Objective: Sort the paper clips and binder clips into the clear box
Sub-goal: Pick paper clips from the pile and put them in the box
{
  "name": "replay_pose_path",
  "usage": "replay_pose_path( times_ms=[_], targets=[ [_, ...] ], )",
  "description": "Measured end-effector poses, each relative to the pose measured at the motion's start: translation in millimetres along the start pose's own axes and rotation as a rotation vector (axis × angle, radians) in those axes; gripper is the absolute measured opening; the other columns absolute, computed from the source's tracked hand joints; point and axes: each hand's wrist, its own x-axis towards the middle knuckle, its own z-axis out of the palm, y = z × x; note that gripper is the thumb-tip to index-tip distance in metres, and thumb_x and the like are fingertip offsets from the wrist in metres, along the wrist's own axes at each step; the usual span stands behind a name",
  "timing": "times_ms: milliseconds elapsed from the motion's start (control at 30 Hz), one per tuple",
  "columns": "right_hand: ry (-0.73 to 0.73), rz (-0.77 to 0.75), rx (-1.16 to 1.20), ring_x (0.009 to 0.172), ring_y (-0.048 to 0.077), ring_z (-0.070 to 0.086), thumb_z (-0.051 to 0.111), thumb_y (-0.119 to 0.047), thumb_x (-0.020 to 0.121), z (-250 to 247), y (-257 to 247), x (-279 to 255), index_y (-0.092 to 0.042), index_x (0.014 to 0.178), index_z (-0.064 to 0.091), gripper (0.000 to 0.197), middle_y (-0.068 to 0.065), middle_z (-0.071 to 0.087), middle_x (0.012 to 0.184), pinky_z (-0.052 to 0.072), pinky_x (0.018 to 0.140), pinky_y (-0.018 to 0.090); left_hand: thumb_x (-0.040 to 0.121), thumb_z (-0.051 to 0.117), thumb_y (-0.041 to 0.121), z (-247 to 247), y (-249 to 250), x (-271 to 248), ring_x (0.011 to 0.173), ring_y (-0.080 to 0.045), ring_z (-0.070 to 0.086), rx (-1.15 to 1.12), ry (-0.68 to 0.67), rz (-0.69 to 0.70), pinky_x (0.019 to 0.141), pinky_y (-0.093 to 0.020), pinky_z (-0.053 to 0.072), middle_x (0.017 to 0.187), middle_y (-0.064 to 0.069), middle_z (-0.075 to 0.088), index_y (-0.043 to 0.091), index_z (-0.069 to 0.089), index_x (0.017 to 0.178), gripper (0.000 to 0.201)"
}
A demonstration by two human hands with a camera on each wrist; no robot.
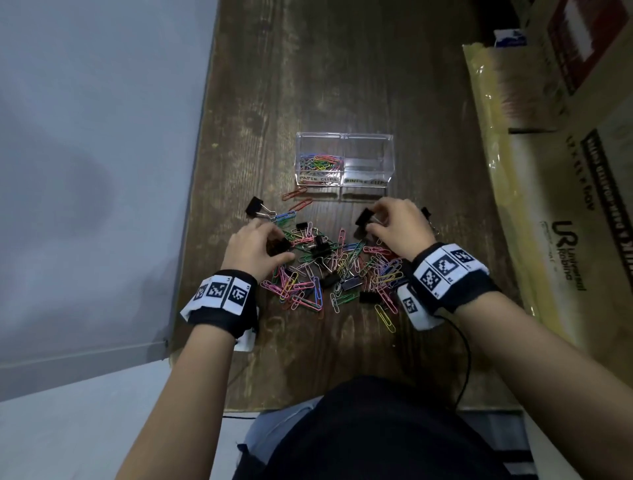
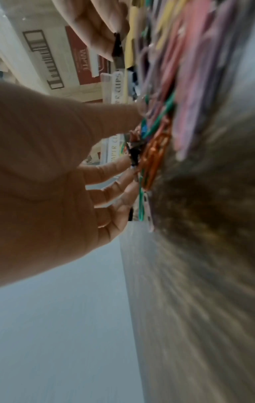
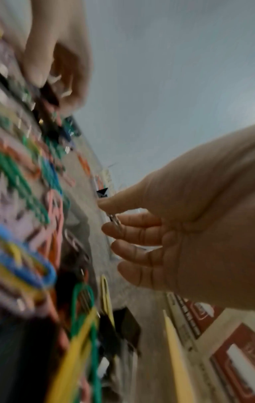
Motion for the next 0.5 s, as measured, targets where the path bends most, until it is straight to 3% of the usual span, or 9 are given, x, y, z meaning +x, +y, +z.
replay_pose_path(
  times_ms=[67, 133, 200, 300, 433, 500],
  targets=[
    [-0.025, -0.010, -0.242, 0.111, 0.026, 0.050, 0.064, -0.024, 0.085, -1.2, 4.3, 5.7, -0.013, 0.118, 0.059, 0.035, 0.008, 0.061, 0.115, 0.043, 0.091, 0.039, 0.073, 0.072, 0.036, 1.5, -0.4, -1.7, 0.093, -0.022, 0.058, -0.017, 0.000, 0.009, 0.088, -0.044, 0.049, 0.104, -0.003, 0.057, 0.017, 0.061, 0.096, 0.032],
    [0.007, -0.101, -0.334, 0.118, 0.025, 0.044, 0.060, -0.027, 0.087, 2.3, -4.3, 7.3, -0.014, 0.124, 0.054, 0.040, 0.007, 0.053, 0.126, 0.038, 0.099, 0.039, 0.076, 0.071, 0.029, 0.4, 0.4, -2.0, 0.089, -0.019, 0.056, -0.077, 0.003, 0.013, 0.088, -0.043, 0.048, 0.103, -0.003, 0.057, 0.014, 0.061, 0.097, 0.027],
    [0.004, -0.237, -0.279, 0.119, 0.021, 0.043, 0.057, -0.031, 0.088, 9.7, -22.1, 5.1, -0.018, 0.124, 0.052, 0.039, 0.002, 0.050, 0.126, 0.038, 0.103, 0.037, 0.077, 0.071, 0.026, -4.2, 1.0, -0.8, 0.084, -0.016, 0.054, -0.169, 0.037, 0.001, 0.085, -0.039, 0.049, 0.099, -0.003, 0.056, 0.013, 0.062, 0.097, 0.025],
    [-0.172, -0.377, -0.247, 0.120, 0.018, 0.042, 0.059, -0.038, 0.086, 29.8, -43.7, -0.2, -0.020, 0.124, 0.052, 0.042, 0.000, 0.050, 0.125, 0.038, 0.104, 0.036, 0.078, 0.070, 0.022, -16.9, -1.9, 2.4, 0.086, -0.015, 0.053, -0.214, 0.131, -0.039, 0.083, -0.030, 0.048, 0.099, -0.002, 0.055, 0.012, 0.063, 0.100, 0.024],
    [-0.231, -0.443, -0.358, 0.118, 0.021, 0.043, 0.060, -0.039, 0.086, 42.8, -44.4, -0.7, -0.016, 0.125, 0.051, 0.047, 0.004, 0.050, 0.124, 0.039, 0.101, 0.036, 0.079, 0.068, 0.020, -24.8, -14.9, 8.8, 0.101, -0.027, 0.056, 0.022, 0.129, -0.085, 0.094, -0.044, 0.045, 0.109, -0.009, 0.058, 0.014, 0.062, 0.101, 0.024],
    [-0.204, -0.458, -0.361, 0.114, 0.022, 0.045, 0.058, -0.039, 0.088, 40.7, -39.3, -1.6, -0.014, 0.119, 0.054, 0.040, 0.004, 0.053, 0.120, 0.039, 0.097, 0.034, 0.080, 0.066, 0.022, -20.9, -14.6, 8.8, 0.109, -0.030, 0.050, 0.137, 0.098, -0.105, 0.094, -0.044, 0.039, 0.116, -0.009, 0.056, 0.017, 0.062, 0.104, 0.025]
  ],
)
